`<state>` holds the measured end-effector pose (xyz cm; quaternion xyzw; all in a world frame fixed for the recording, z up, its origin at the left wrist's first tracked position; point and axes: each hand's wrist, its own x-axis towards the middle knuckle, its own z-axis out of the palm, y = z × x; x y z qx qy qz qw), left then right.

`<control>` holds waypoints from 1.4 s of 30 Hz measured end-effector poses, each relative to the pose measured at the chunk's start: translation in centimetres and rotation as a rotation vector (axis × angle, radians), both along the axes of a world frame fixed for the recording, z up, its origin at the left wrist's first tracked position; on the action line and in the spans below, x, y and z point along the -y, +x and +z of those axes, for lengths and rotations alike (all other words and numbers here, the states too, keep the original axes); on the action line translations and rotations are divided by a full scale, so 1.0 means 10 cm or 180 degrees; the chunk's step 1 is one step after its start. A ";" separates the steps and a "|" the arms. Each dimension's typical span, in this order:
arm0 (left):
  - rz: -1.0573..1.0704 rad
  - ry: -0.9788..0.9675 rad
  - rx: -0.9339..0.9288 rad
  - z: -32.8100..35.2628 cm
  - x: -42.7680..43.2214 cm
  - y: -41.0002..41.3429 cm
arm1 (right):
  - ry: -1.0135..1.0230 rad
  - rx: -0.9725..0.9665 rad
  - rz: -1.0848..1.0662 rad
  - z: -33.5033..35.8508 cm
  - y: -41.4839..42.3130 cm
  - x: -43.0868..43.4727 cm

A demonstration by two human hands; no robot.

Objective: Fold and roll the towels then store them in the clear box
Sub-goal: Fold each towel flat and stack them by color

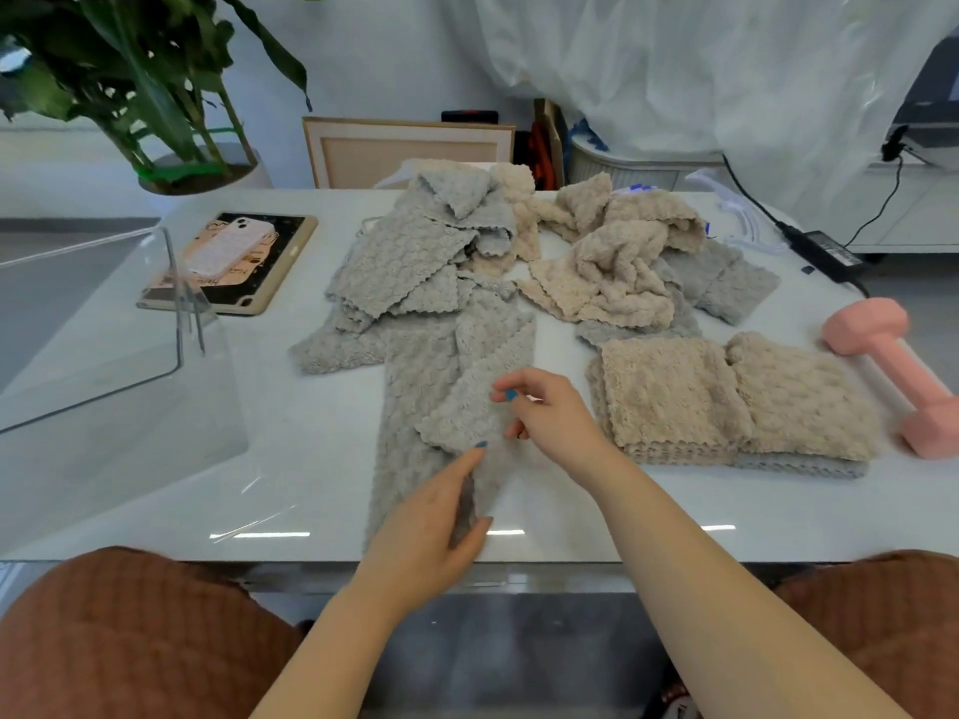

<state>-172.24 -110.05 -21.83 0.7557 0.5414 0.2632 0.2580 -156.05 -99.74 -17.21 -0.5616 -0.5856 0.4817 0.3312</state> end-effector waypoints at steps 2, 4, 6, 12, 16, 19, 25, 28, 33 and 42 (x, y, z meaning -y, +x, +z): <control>0.0413 0.0128 0.0220 0.03 0.05 -0.18 | 0.0067 0.0284 0.0442 0.01 -0.15 -0.06; 0.0729 0.0301 0.0058 -0.03 0.10 -0.45 | 0.0263 0.0927 0.1051 0.03 -0.34 -0.11; 0.0717 0.0441 -0.0204 -0.12 0.10 -0.68 | 0.0427 0.1892 0.1627 0.03 -0.47 -0.16; 0.0309 0.0535 -0.0803 -0.14 -0.16 -0.87 | 0.0308 0.2937 0.1493 0.14 -0.33 -0.12; -0.0137 0.0379 -0.0988 -0.09 -0.37 -0.81 | 0.0418 0.2410 0.1032 0.09 0.18 0.06; -0.0137 0.0471 -0.1007 -0.04 -0.44 -0.74 | 0.0760 0.2047 0.0297 0.05 0.54 0.22; 0.0396 -0.0335 0.0204 0.09 -0.21 -0.81 | 0.0911 0.2774 0.1045 0.06 0.75 0.45; 0.0446 -0.0961 0.1037 0.22 -0.05 -0.96 | 0.0087 0.1910 0.1359 0.14 0.67 0.45; 0.0828 -0.1311 0.1108 0.18 -0.05 -1.13 | -0.0815 0.1420 0.1437 0.04 0.64 0.40; 0.1153 -0.1442 0.0580 0.17 -0.15 -1.00 | -0.0633 0.1229 0.0118 -0.17 0.42 0.27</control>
